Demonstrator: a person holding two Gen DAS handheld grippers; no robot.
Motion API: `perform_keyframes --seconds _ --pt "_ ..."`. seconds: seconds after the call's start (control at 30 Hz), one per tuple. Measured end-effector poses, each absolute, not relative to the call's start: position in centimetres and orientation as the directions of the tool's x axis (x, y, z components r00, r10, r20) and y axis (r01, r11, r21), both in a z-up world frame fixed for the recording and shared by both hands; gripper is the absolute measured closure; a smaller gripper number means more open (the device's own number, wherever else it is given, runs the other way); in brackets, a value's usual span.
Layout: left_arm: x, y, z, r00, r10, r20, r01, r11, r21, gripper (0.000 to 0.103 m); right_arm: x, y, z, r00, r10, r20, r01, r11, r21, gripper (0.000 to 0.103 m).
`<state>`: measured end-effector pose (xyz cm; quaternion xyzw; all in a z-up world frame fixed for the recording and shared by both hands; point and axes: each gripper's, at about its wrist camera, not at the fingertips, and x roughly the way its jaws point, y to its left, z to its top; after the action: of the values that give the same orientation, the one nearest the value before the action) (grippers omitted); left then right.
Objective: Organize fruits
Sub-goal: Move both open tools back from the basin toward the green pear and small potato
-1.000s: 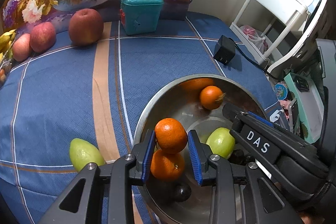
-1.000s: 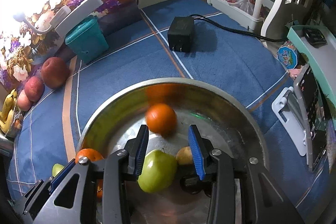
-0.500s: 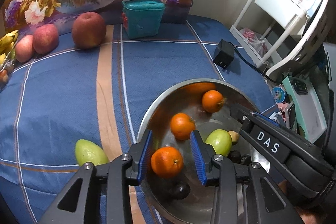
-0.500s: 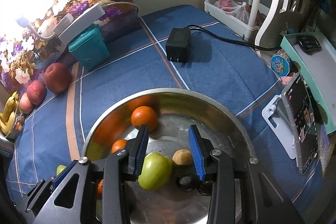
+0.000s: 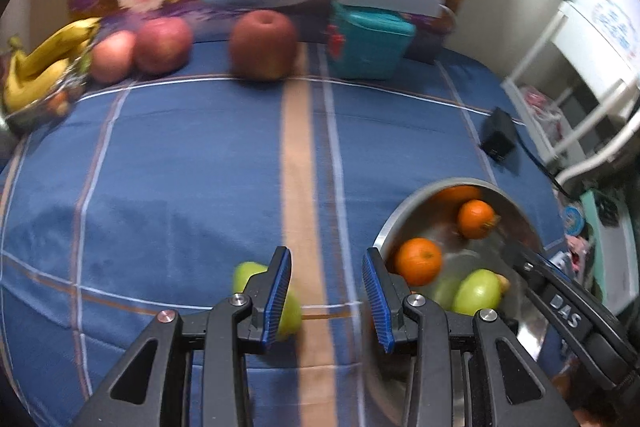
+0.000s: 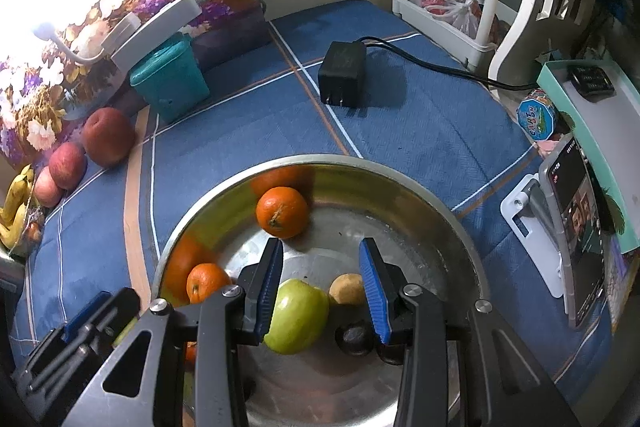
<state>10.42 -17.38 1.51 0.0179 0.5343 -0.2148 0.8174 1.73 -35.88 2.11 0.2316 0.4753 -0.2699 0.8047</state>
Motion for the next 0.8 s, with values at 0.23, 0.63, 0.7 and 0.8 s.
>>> perform_keyframes --seconds 0.23,0.63,0.7,0.8 --pt "11.6 -14.4 1.5 0.365 -0.258 -0.895 0.273 0.948 -0.162 0.062 2.4 -34.7 2.7 0.402 -0.207 -0.892 0.622 0.776 0.1 0.063" --pt "12.0 -13.1 0.8 0.365 -0.22 -0.904 0.218 0.965 -0.147 0.053 2.9 -33.4 4.0 0.419 -0.201 -0.886 0.587 0.804 0.096 0.063" --pt "12.1 -13.3 0.6 0.363 -0.202 -0.91 0.211 0.969 -0.131 0.042 2.9 -33.4 4.0 0.416 -0.203 -0.887 0.589 0.803 0.093 0.063" --pt "12.1 -13.3 0.4 0.363 -0.18 -0.914 0.209 0.972 -0.108 0.039 2.9 -33.5 3.8 0.401 -0.204 -0.893 0.593 0.801 0.083 0.041"
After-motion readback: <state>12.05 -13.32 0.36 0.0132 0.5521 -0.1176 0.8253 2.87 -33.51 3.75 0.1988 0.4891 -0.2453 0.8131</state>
